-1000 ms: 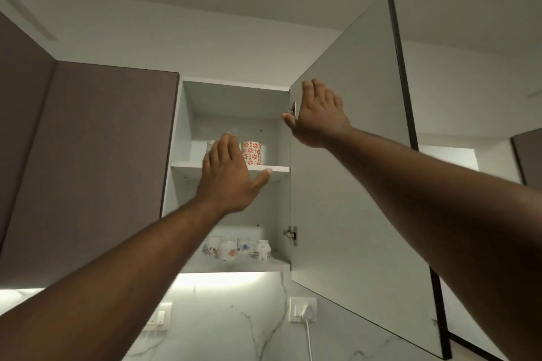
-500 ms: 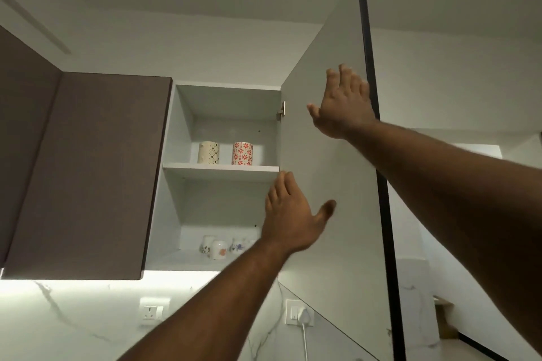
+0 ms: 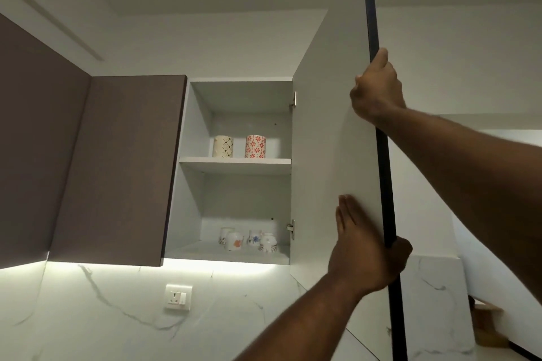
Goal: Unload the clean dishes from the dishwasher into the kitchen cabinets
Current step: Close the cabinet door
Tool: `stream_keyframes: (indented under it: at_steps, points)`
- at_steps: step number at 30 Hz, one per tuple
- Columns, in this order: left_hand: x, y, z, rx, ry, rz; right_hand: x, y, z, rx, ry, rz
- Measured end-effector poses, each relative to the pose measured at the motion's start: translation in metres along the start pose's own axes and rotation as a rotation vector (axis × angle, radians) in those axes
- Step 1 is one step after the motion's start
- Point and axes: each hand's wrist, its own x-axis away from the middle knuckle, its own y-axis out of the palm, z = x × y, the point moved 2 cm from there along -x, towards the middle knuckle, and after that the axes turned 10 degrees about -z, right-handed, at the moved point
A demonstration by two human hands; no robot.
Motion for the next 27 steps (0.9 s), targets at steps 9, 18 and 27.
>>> stream_keyframes:
  at_steps: [9, 18, 27]
  points:
    - [0.015, -0.017, -0.005, -0.03, 0.029, 0.05, 0.014, 0.007, -0.025, -0.025, -0.018, -0.008]
    - [0.033, -0.056, -0.044, -0.043, 0.094, 0.055, 0.023, 0.031, -0.076, -0.043, -0.027, -0.024]
    - [0.076, -0.128, -0.074, -0.035, 0.163, 0.067, 0.038, 0.073, -0.135, 0.01, -0.053, -0.057]
